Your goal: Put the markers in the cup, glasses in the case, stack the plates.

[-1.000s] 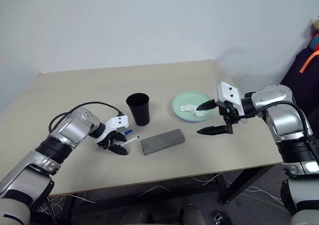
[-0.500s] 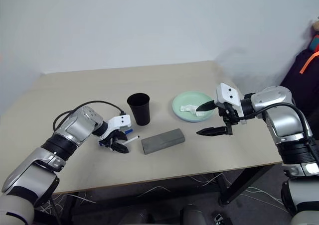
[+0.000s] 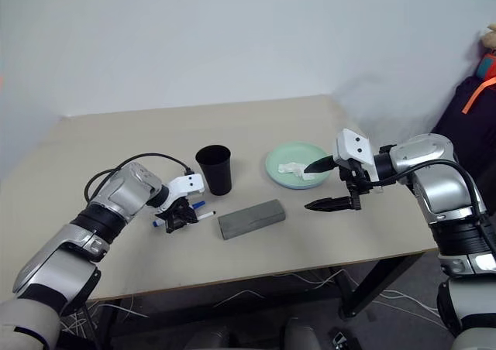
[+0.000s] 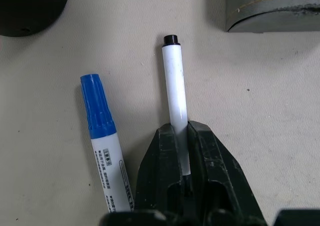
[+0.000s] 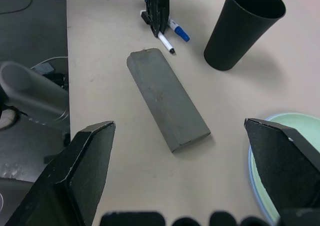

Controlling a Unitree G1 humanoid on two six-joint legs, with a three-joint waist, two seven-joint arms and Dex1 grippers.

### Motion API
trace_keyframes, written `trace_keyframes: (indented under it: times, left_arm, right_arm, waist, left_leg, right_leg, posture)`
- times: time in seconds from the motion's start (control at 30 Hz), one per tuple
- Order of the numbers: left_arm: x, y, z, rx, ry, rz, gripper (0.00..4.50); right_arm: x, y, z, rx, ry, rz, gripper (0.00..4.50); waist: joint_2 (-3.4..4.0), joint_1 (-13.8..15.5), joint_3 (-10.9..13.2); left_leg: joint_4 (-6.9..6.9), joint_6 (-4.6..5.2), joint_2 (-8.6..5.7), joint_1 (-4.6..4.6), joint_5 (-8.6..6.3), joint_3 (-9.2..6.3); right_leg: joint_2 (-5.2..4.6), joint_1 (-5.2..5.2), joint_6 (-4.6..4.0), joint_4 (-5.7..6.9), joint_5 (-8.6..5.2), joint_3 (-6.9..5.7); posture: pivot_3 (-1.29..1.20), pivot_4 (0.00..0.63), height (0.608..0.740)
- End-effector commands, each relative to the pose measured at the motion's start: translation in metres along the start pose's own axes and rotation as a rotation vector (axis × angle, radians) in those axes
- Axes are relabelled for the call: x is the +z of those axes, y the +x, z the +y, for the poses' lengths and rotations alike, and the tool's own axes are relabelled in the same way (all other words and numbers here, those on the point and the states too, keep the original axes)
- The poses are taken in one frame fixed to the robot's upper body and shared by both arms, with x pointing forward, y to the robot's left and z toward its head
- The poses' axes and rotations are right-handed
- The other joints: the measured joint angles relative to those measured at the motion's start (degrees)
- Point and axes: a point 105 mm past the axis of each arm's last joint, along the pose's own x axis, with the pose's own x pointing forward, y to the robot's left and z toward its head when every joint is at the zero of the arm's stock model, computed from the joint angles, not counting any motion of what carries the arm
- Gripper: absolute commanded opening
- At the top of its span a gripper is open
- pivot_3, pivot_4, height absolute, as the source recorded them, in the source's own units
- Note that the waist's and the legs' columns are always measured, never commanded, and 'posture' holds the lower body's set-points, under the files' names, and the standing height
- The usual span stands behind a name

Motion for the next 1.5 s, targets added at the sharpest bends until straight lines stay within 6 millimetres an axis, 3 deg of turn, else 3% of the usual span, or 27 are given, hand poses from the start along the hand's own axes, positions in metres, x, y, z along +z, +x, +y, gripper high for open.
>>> trace_keyframes:
  times: [0.03,0.27,0.4,0.53,0.7,0.8,1.03,1.2,1.5]
  left_arm:
    - [-0.003,0.002,0.001,0.001,-0.009,0.014,0.03]
    - [0.030,-0.019,-0.017,-0.102,0.111,-0.194,0.03]
    - [0.068,-0.058,-0.037,-0.210,0.177,-0.440,0.03]
    - [0.101,-0.095,-0.042,-0.252,0.171,-0.656,0.03]
    - [0.134,-0.124,-0.015,-0.082,0.144,-0.853,0.03]
    - [0.151,-0.135,0.023,0.131,0.033,-1.001,0.03]
    - [0.153,-0.125,0.063,0.375,-0.100,-1.136,0.03]
    - [0.144,-0.104,0.068,0.396,-0.121,-1.108,0.03]
    - [0.128,-0.086,0.067,0.375,-0.140,-1.067,0.03]
  right_arm:
    - [0.013,-0.008,-0.003,-0.028,-0.054,-0.017,4.50]
    - [0.013,-0.008,-0.003,-0.030,-0.052,-0.016,4.50]
    - [0.013,-0.008,-0.004,-0.028,-0.051,-0.016,4.50]
    - [0.014,-0.008,-0.005,-0.027,-0.054,-0.017,4.50]
    - [0.016,-0.007,-0.006,-0.025,-0.059,-0.018,4.50]
    - [0.017,-0.007,-0.007,-0.024,-0.063,-0.022,4.50]
    - [0.021,-0.008,-0.009,-0.034,-0.064,-0.039,4.50]
    - [0.033,-0.017,-0.020,-0.085,-0.025,-0.121,4.50]
    - [0.044,-0.035,-0.034,-0.167,0.022,-0.216,4.50]
  waist:
    - [0.01,0.1,0.0]
    - [-0.01,0.2,0.0]
    - [-0.08,0.3,0.0]
    - [-0.08,0.2,0.0]
    - [-0.08,0.2,0.0]
    - [-0.08,0.2,0.0]
    - [-0.08,0.1,0.0]
    - [-0.10,0.2,0.0]
    - [-0.11,0.3,0.0]
  left_leg:
    - [0.00,0.00,0.00,-0.01,0.00,-0.01]
    - [-0.01,-0.01,0.00,-0.19,-0.01,0.02]
    - [0.00,-0.03,-0.03,-0.48,-0.02,0.02]
    - [0.00,-0.02,-0.02,-0.51,-0.01,0.04]
    - [0.01,-0.01,-0.01,-0.20,-0.01,0.01]
    - [0.02,-0.01,-0.01,-0.06,-0.01,0.00]
    - [-0.06,-0.02,-0.02,-0.10,-0.02,0.00]
    - [-0.07,-0.07,-0.07,-0.20,-0.04,0.01]
    - [-0.06,-0.07,-0.09,-0.20,-0.05,-0.02]
  right_leg:
    - [0.00,0.01,0.00,0.01,0.00,0.00]
    - [-0.01,-0.07,0.00,-0.01,0.00,0.03]
    - [-0.04,-0.30,0.00,-0.05,0.00,0.03]
    - [-0.02,-0.37,0.00,-0.03,0.00,0.04]
    - [0.00,-0.09,0.01,-0.01,0.00,0.01]
    - [0.00,0.07,0.02,-0.03,0.00,0.00]
    - [0.00,0.03,0.04,-0.05,0.01,0.01]
    - [-0.01,-0.01,0.07,-0.11,0.03,0.03]
    - [-0.02,0.01,0.06,-0.10,0.02,0.03]
  posture:
    - [0.00,0.000,0.727]
    - [0.00,0.000,0.727]
    - [0.00,0.000,0.727]
    - [0.00,0.000,0.727]
    - [0.00,0.000,0.727]
    - [0.00,0.000,0.727]
    - [0.00,0.000,0.727]
    - [0.00,0.000,0.727]
    - [0.00,0.000,0.727]
